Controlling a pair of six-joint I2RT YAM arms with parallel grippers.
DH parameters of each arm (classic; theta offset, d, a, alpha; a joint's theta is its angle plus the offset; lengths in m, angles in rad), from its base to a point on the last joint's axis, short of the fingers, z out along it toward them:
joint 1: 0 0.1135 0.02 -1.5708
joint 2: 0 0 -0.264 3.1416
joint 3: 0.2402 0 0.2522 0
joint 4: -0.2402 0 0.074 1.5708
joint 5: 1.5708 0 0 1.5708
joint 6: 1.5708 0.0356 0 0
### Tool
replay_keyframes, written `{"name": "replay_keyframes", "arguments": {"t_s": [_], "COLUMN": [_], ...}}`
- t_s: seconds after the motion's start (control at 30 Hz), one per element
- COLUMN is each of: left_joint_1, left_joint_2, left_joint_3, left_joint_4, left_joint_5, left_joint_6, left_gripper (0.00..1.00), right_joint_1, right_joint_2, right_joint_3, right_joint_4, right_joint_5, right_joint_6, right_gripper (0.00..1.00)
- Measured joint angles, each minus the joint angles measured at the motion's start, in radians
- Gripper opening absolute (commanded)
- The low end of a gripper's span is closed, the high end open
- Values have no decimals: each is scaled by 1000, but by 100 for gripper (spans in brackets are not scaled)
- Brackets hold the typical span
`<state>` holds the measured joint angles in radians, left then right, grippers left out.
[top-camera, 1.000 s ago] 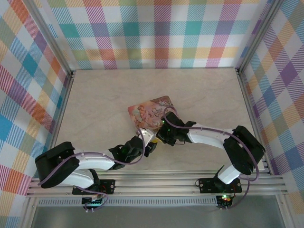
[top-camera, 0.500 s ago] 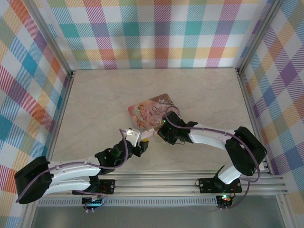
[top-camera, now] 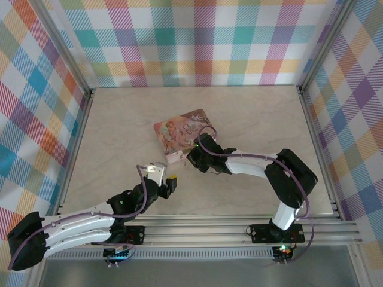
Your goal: Unlock a padlock with a key
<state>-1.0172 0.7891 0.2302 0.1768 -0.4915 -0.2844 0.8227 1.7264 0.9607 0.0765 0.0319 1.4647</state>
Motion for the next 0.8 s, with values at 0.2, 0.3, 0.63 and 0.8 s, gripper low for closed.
{"name": "replay_keyframes", "arguments": {"t_s": [0.2, 0.3, 0.63, 0.8], "left_joint_1": [2, 6, 13, 18], "left_joint_2": [-6, -8, -101, -127], "left_joint_3": [-1, 0, -6, -11], "left_joint_4": [-27, -42, -101, -118], "left_joint_5": [0, 0, 0, 0], "left_joint_6": [-8, -8, -11, -15], "left_gripper": [59, 59, 61, 60], "right_joint_1": [18, 22, 21, 21], "right_joint_2": [14, 27, 64, 58], "right_joint_3": [31, 36, 21, 21], "right_joint_4": [36, 50, 157, 142], "right_joint_5": [73, 115, 151, 160], "right_joint_6": [14, 26, 92, 79], "right_gripper": [0, 0, 0, 0]}}
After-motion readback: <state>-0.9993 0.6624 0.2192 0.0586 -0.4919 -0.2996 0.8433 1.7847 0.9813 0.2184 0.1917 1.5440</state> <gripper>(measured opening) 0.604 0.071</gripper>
